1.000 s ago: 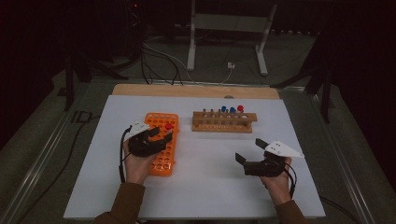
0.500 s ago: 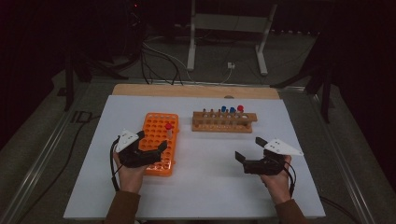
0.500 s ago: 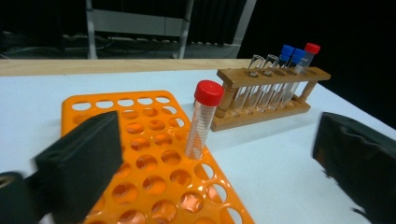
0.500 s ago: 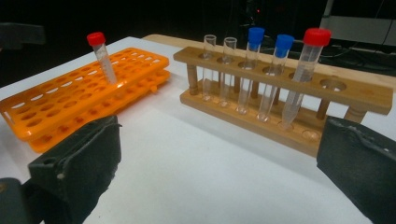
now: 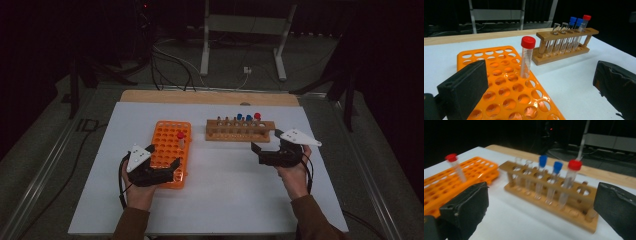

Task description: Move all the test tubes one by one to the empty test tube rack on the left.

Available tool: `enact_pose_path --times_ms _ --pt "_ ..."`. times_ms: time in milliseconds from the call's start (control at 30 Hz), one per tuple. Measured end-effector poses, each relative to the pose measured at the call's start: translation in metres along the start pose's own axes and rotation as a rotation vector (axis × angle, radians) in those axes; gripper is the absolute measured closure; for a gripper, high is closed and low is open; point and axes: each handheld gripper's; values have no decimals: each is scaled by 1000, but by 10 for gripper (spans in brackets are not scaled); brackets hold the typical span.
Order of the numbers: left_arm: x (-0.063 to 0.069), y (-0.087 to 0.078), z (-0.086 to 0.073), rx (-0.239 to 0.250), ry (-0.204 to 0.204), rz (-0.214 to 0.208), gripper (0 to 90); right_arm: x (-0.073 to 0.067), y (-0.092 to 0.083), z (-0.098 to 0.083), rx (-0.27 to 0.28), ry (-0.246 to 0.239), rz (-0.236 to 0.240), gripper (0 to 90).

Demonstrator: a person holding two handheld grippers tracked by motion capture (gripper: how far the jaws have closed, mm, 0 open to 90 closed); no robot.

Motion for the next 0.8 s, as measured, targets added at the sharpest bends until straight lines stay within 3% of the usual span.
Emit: enact_pose_path --times_ms 167,300,433,600,800 --pt "-4 -1 -4 4 -32 18 6 14 17 6 -21 32 -27 42" --pt "-3 -1 -4 7 -27 27 6 23 31 9 -29 44 -39 89" --pt "-1 1 -5 1 -17 32 6 31 45 7 -46 62 -47 209" --pt "-1 1 -5 3 -11 35 6 38 66 3 -97 83 -105 432" --pt "-1 0 -5 10 -14 37 6 41 83 -2 -114 89 -136 559"
Point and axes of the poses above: each handheld gripper's, and its own axes: y roughly forward along the jaws, z roughly out of its top, x roughly to its right, and after that the axes turned 1 degree about x, right-handed
